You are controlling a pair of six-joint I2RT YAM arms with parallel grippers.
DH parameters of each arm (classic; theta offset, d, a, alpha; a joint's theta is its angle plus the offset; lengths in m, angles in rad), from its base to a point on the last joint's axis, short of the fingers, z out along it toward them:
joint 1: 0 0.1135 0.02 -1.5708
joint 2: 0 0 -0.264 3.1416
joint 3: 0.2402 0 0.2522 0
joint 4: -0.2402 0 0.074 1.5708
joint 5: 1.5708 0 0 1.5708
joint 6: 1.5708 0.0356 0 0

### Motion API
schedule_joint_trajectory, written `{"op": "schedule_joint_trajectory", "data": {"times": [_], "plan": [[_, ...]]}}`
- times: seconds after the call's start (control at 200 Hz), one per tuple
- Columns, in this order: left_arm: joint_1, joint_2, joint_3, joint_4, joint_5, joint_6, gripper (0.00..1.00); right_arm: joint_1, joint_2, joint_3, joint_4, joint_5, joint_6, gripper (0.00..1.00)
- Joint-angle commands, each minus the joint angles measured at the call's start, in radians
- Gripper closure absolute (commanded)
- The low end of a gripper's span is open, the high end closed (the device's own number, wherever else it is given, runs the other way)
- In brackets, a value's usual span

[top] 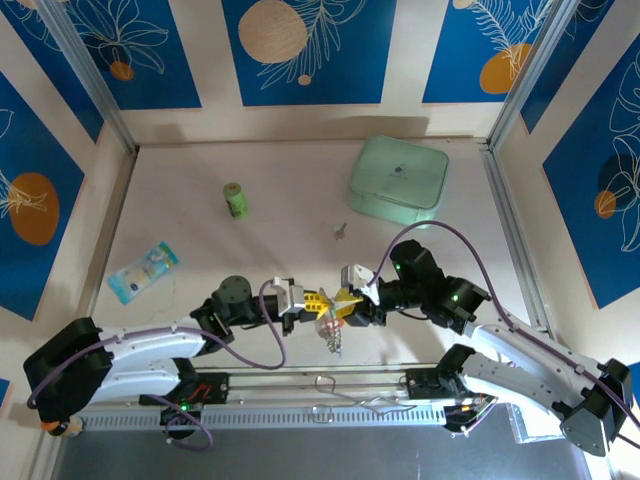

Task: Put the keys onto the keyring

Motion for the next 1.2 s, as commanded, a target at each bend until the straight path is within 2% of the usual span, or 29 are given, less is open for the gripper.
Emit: {"op": "schedule_joint_trajectory", "data": {"times": [0.0,0.125,0.26,0.39,0.445,0.51,0.785,0.96,1.025,1.155,1.195], "plan": [[-0.006,0.014,-0.003,0.125,0.014,-0.035,1.0,-0.003,0.014,-0.011,0.057,-0.048,0.034,0.7],[-0.006,0.023,-0.006,0.147,0.019,-0.043,1.0,-0.002,0.033,-0.003,0.054,-0.045,0.025,0.81],[-0.006,0.02,-0.008,0.146,0.018,-0.04,1.0,-0.002,0.032,0.008,0.031,-0.037,0.005,1.0],[-0.006,0.015,0.002,0.093,0.001,-0.026,1.0,0.001,0.039,0.051,-0.049,-0.004,-0.048,1.0],[-0.006,0.011,0.02,0.026,0.002,-0.007,0.85,0.007,0.052,0.086,-0.103,0.006,-0.082,1.0],[-0.006,0.013,0.045,-0.055,0.009,0.017,0.81,0.015,0.072,0.128,-0.165,0.01,-0.114,1.0],[-0.013,0.044,0.129,-0.228,0.013,0.075,0.84,0.098,0.198,0.287,-0.397,0.104,-0.244,1.0],[-0.015,0.03,0.148,-0.266,0.018,0.099,1.0,0.134,0.267,0.359,-0.478,0.148,-0.28,1.0],[-0.016,0.016,0.147,-0.271,0.013,0.105,1.0,0.128,0.254,0.348,-0.456,0.133,-0.273,1.0],[-0.017,-0.022,0.104,-0.214,-0.008,0.103,1.0,0.063,0.15,0.242,-0.323,0.066,-0.208,0.75],[-0.017,-0.03,0.089,-0.186,-0.01,0.096,1.0,0.037,0.112,0.202,-0.275,0.038,-0.175,0.71]]}}
